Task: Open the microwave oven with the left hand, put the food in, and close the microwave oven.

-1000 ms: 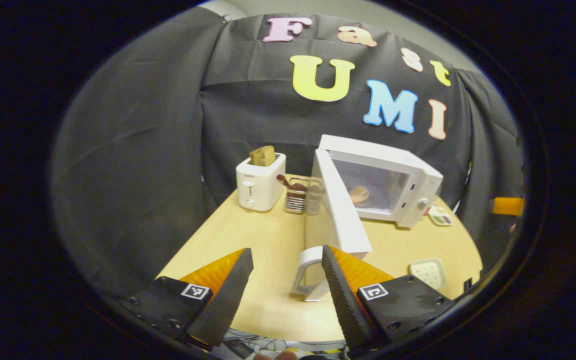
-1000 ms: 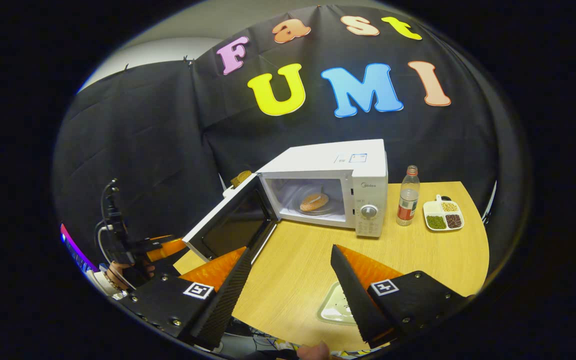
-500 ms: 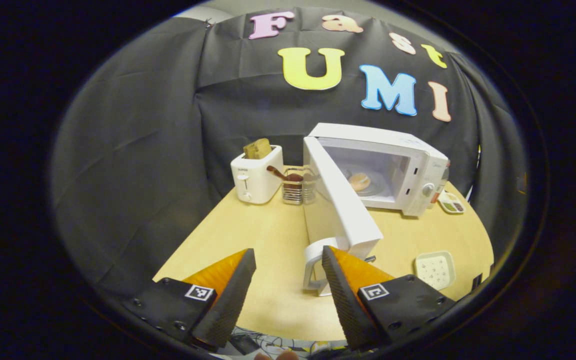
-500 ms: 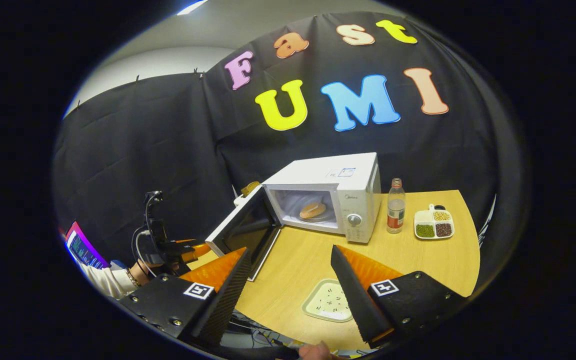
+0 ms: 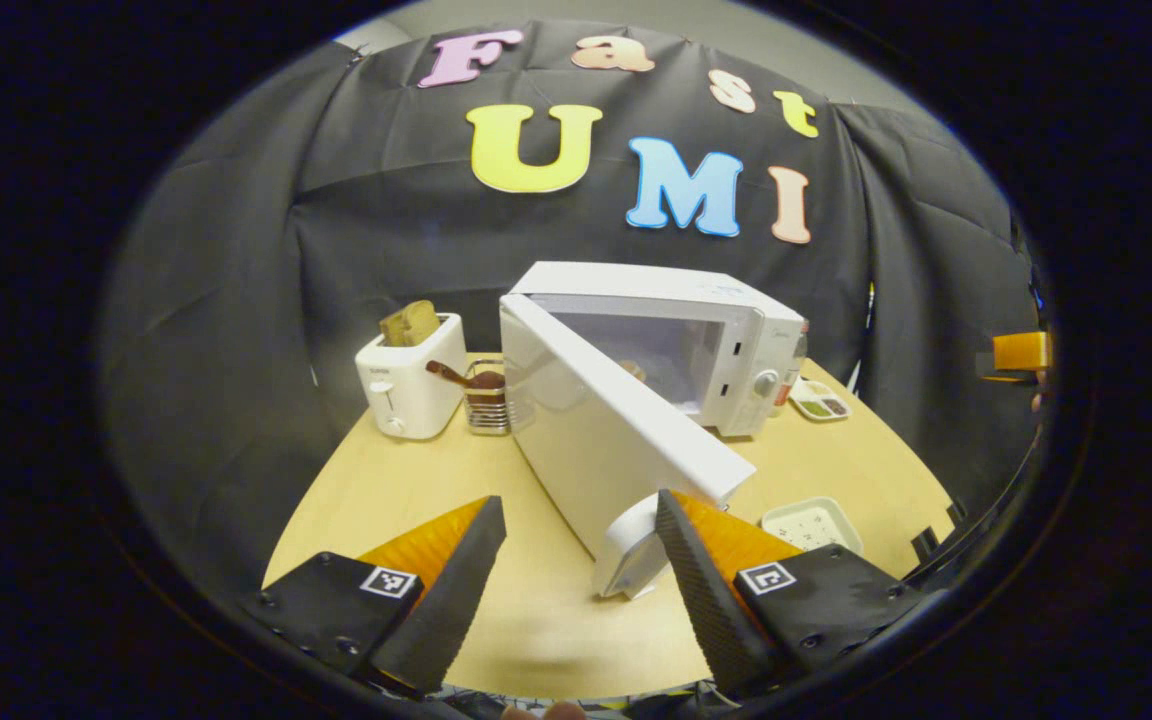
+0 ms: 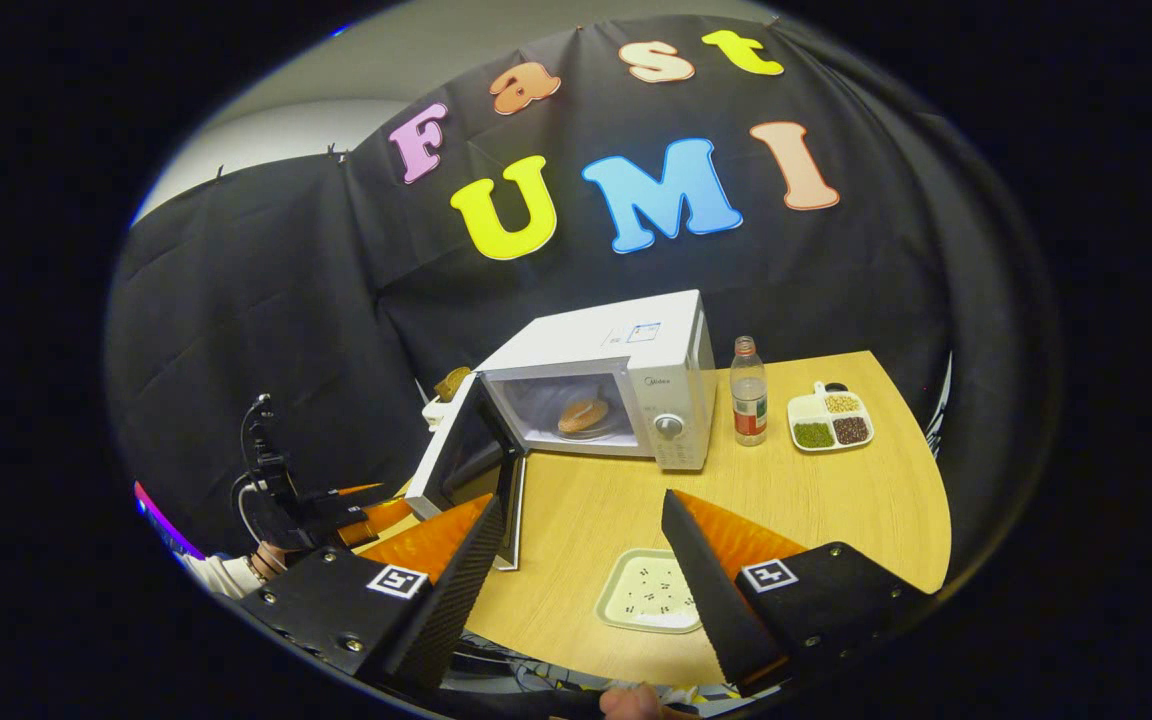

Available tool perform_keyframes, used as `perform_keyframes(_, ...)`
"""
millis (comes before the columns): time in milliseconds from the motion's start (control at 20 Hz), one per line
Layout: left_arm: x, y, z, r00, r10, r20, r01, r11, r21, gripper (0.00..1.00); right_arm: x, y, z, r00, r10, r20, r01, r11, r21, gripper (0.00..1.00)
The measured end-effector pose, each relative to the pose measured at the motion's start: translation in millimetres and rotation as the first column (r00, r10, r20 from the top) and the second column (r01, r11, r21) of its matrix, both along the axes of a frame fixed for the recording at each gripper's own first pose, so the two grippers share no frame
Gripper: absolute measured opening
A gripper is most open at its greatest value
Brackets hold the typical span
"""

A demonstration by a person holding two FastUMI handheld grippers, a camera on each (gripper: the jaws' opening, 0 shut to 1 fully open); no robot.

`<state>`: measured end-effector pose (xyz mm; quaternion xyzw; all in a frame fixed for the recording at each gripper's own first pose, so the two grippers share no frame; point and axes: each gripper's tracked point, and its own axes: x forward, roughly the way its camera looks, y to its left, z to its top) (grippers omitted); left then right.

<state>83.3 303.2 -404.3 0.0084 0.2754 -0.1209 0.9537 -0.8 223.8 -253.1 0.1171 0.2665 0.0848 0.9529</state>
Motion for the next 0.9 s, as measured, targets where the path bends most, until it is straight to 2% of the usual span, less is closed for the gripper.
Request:
perform_keyframes(150, 9, 32, 1, 1.000, -0.013, 0.027, 0.013, 1.000, -0.009, 1.00, 2, 10, -9, 0.999, -0.038, -0.007, 0.038, 0.999, -0.017, 0.98)
perform_keyframes(200, 12, 44, -17, 1.000, -0.011, 0.002, 0.011, 1.000, 0.015, 0.97, 2, 14, -13, 0.999, -0.046, -0.015, 0.045, 0.999, -0.023, 0.98)
perform_keyframes(300, 13, 53, -50, 0.998, -0.025, -0.057, 0.028, 0.998, 0.057, 1.00, 1, 24, -22, 0.997, -0.053, -0.049, 0.052, 0.998, -0.024, 0.98)
perform_keyframes(350, 17, 46, -59, 0.997, -0.050, -0.055, 0.053, 0.997, 0.058, 0.97, 2, 26, -23, 0.997, -0.059, -0.058, 0.058, 0.998, -0.023, 0.98)
perform_keyframes(450, 20, 26, -64, 0.993, -0.105, -0.052, 0.108, 0.993, 0.044, 0.98, 7, 27, -20, 0.995, -0.079, -0.060, 0.077, 0.997, -0.029, 0.98)
perform_keyframes(550, 25, 11, -67, 0.991, -0.127, -0.043, 0.129, 0.991, 0.045, 0.96, 7, 27, -18, 0.994, -0.093, -0.065, 0.091, 0.995, -0.034, 0.98)
perform_keyframes(700, 33, -23, -75, 0.984, -0.171, -0.049, 0.170, 0.985, -0.021, 0.96, 8, 19, -7, 0.991, -0.122, -0.053, 0.120, 0.992, -0.050, 0.98)
perform_keyframes(900, 63, -65, -78, 0.976, -0.217, -0.034, 0.216, 0.976, -0.031, 0.96, 7, 8, 2, 0.987, -0.156, -0.049, 0.153, 0.986, -0.061, 0.98)
